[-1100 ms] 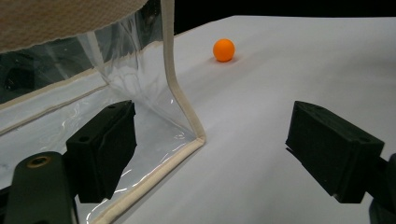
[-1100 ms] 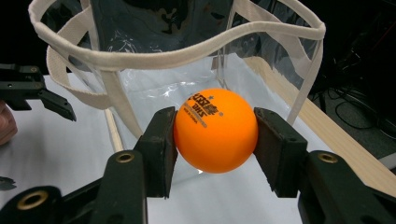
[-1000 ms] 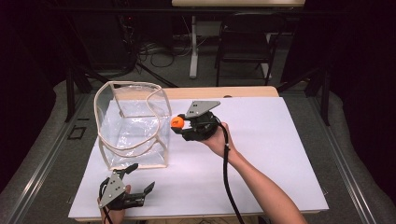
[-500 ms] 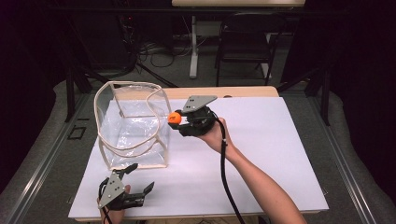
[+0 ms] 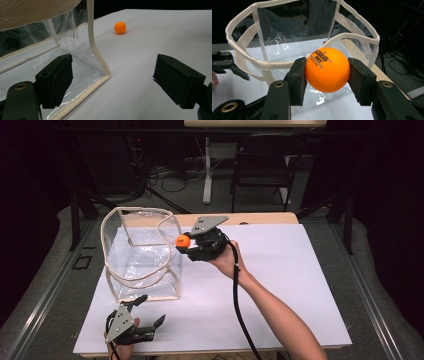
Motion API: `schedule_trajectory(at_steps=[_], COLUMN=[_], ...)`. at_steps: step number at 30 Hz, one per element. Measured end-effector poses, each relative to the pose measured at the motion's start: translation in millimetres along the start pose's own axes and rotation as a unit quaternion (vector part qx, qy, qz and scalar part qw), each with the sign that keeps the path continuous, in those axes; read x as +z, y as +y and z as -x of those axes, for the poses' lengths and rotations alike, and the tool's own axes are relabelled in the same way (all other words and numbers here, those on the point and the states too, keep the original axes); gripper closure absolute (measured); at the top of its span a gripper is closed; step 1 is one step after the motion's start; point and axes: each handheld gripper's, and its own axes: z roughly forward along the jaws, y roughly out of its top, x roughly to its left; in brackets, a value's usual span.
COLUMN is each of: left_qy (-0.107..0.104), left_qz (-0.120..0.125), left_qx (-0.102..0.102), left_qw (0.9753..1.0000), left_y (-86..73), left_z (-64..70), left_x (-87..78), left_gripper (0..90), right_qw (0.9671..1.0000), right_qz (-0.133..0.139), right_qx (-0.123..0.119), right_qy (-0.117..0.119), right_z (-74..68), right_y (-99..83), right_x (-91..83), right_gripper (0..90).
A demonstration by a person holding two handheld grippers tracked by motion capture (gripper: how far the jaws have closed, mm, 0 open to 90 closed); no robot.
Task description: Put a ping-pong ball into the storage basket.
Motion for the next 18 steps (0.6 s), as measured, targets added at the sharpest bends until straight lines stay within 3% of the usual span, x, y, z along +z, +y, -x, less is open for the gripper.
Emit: schedule_trajectory(at_steps=[18], left_qy=[0.001], left_qz=[0.002], left_qx=[0.002], left_qw=[1.0], left_y=[0.3], left_z=[-0.3], left_x=[-1.6], left_gripper=[15.6], right_qw=[0.9999], right_qz=[0.015], right_qx=[-0.005], right_qy=[0.004], right_z=[-2.4], right_y=[18.5], right_x=[3.6], right_gripper=[51.3])
